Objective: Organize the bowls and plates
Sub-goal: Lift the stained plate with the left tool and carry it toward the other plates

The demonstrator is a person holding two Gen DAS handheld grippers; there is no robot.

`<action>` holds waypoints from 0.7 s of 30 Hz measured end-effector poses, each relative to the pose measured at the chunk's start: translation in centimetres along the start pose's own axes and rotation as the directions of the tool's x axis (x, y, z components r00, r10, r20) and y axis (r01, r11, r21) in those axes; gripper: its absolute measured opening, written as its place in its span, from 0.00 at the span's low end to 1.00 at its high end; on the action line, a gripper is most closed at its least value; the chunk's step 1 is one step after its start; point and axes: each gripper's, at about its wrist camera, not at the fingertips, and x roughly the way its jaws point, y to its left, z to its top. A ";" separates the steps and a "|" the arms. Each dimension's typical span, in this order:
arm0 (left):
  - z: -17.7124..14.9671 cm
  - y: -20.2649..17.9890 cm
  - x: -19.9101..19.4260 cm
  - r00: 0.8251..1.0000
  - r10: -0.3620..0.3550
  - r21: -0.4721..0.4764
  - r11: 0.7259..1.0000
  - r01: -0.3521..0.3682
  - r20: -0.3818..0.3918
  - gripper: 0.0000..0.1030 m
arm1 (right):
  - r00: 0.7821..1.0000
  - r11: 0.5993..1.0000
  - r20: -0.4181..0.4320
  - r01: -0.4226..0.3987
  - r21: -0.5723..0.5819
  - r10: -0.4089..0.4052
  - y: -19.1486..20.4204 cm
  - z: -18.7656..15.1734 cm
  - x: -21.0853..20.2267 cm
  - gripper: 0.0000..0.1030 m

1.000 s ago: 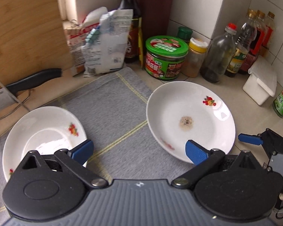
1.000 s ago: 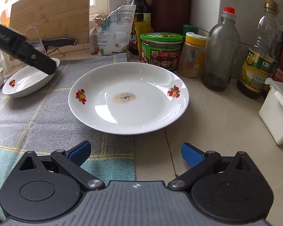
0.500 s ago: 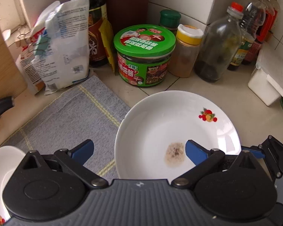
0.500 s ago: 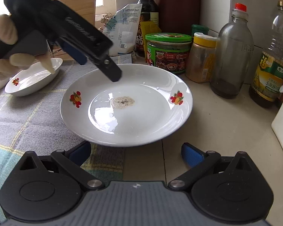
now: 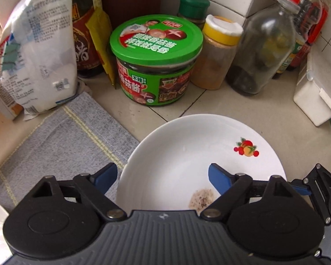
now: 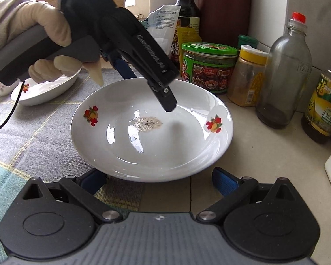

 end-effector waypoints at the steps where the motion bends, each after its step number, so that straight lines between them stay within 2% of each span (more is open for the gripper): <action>1: 0.1 0.1 0.2 1.000 -0.006 -0.001 1.000 0.006 -0.004 0.83 | 1.000 1.000 0.000 -0.002 -0.005 0.002 0.0 0.1 0.1 1.00; 8: 0.8 0.3 1.1 0.999 -0.032 0.006 0.999 0.032 -0.020 0.82 | 1.000 0.999 0.001 -0.020 -0.031 0.020 -0.2 0.5 0.5 1.00; 21: 2.1 0.1 1.6 0.997 -0.064 0.026 0.998 0.065 -0.035 0.72 | 0.999 0.997 0.013 -0.050 -0.059 0.051 -0.3 0.4 0.8 1.00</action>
